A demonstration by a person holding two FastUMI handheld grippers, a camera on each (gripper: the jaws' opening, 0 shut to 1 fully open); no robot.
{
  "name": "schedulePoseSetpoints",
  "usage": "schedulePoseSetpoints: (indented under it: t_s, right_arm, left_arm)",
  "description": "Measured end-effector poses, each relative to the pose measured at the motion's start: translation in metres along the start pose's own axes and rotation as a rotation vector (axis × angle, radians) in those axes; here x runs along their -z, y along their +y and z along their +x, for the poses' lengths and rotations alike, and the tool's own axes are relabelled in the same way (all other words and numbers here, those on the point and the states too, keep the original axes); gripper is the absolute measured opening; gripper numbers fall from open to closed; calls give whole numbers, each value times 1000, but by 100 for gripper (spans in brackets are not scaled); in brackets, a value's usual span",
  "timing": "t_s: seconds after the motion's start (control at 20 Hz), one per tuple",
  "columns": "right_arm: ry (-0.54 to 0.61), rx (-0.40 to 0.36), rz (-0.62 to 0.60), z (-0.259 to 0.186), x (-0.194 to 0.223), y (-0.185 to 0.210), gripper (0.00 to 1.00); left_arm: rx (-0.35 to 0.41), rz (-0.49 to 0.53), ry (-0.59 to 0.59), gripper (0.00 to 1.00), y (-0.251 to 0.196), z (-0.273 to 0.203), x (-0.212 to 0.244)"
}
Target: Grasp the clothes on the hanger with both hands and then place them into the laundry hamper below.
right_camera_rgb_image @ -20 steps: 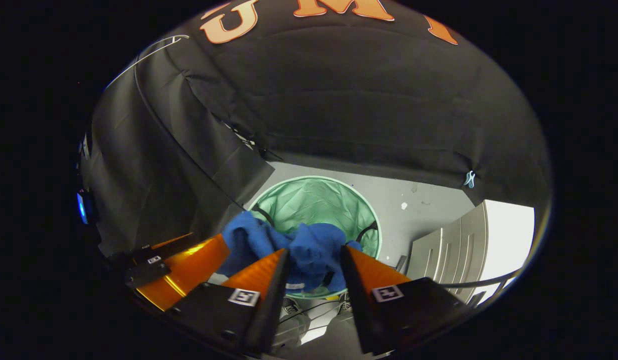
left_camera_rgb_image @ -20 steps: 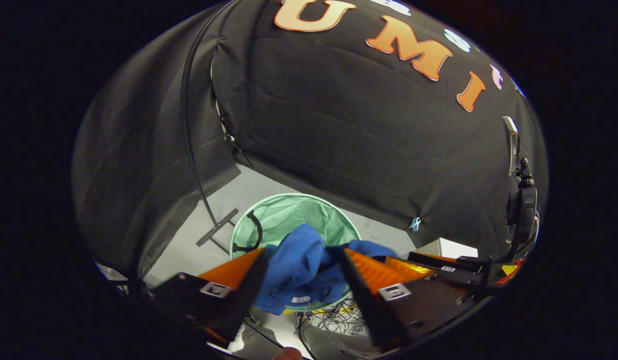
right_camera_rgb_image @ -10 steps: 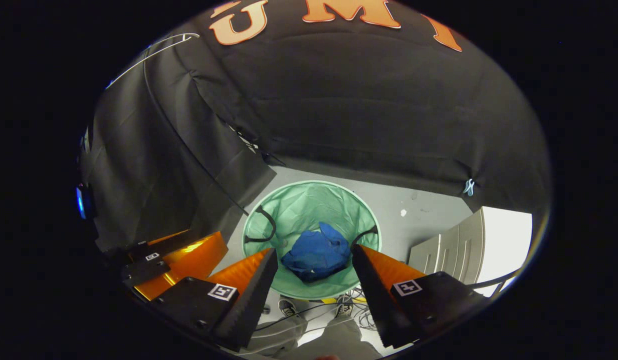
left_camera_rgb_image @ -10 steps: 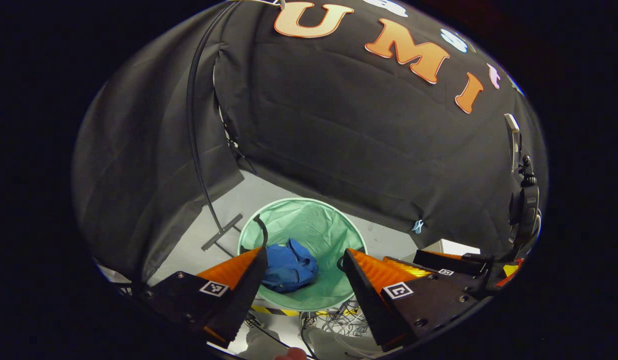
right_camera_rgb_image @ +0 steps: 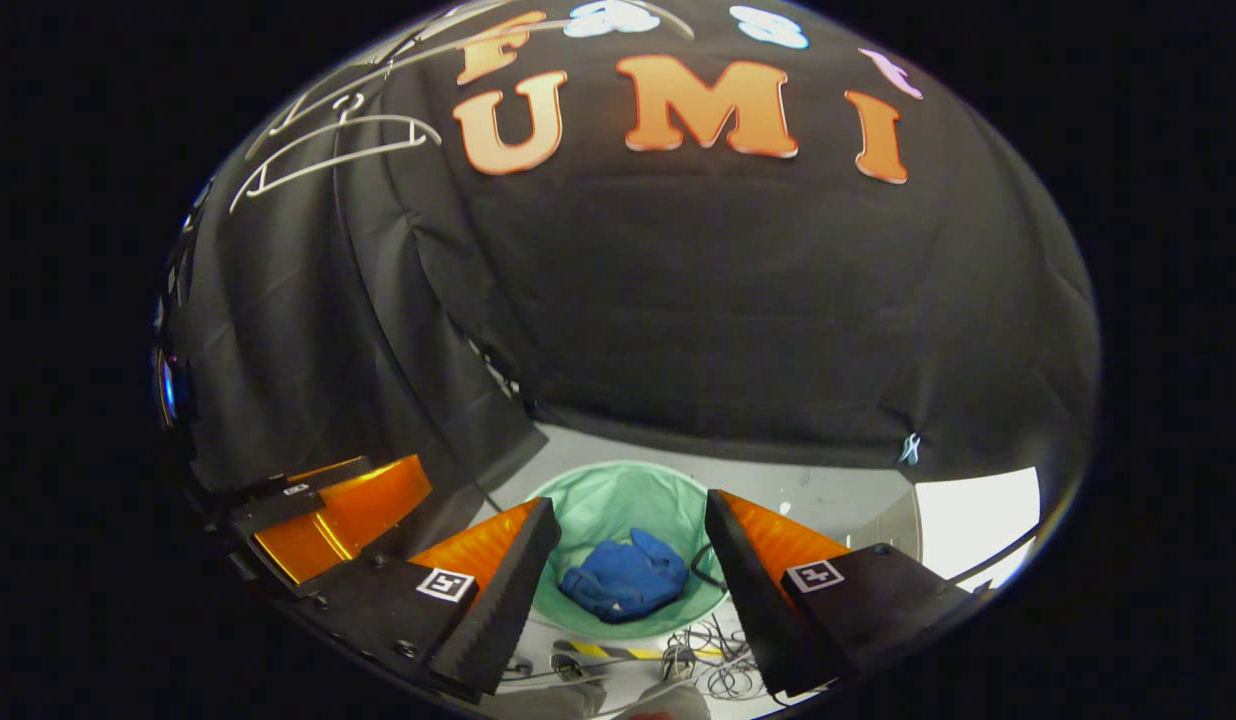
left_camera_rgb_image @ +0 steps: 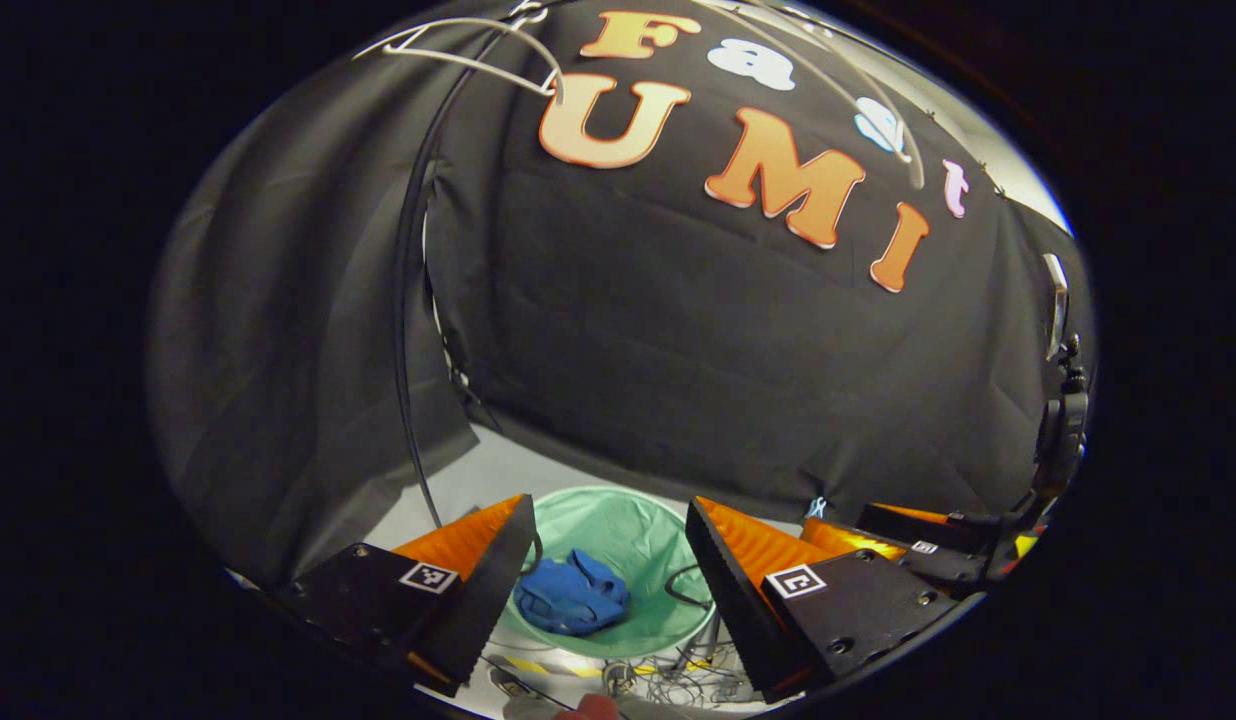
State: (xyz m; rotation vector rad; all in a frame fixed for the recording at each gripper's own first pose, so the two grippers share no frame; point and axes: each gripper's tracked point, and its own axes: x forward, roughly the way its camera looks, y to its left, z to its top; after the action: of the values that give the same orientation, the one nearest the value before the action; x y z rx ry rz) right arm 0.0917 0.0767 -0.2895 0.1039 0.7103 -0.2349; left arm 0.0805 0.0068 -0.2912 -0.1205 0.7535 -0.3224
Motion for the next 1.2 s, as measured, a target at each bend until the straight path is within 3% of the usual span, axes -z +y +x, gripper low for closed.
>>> schedulePoseSetpoints:
  t_s: [0.2, 0.35, 0.45, 0.5, 0.55, 0.7, 0.8, 1.05, 1.2]
  right_arm:
    - [-164, -19, 49, -46, -59, 5, 98]
    - [-299, -57, -4, -83, -101, -6, 97]
    - [-358, -73, -43, -116, -117, -17, 97]
    - [-389, -81, -65, -135, -118, -24, 97]
    - [-425, -79, -85, -156, -120, -33, 88]
    - [-518, -72, -131, -213, -122, -53, 87]
    - [-533, -94, -123, -245, -110, -60, 88]
    - [-578, -111, -90, -291, -99, -89, 87]
    - [-589, -117, -71, -311, -92, -103, 87]
  left_arm:
    - [-15, 29, -160, 96, -6, -42, -64]
    - [5, 16, -331, 95, -27, -82, -111]
    - [-27, 8, -413, 95, -35, -112, -127]
    - [-41, -2, -445, 92, -37, -125, -134]
    - [-51, -11, -476, 92, -41, -137, -141]
    - [-125, 23, -570, 91, -54, -177, -160]
    - [-132, 17, -596, 91, -71, -194, -157]
    - [-135, -23, -647, 95, -93, -225, -154]
    - [-143, -3, -666, 92, -100, -258, -153]
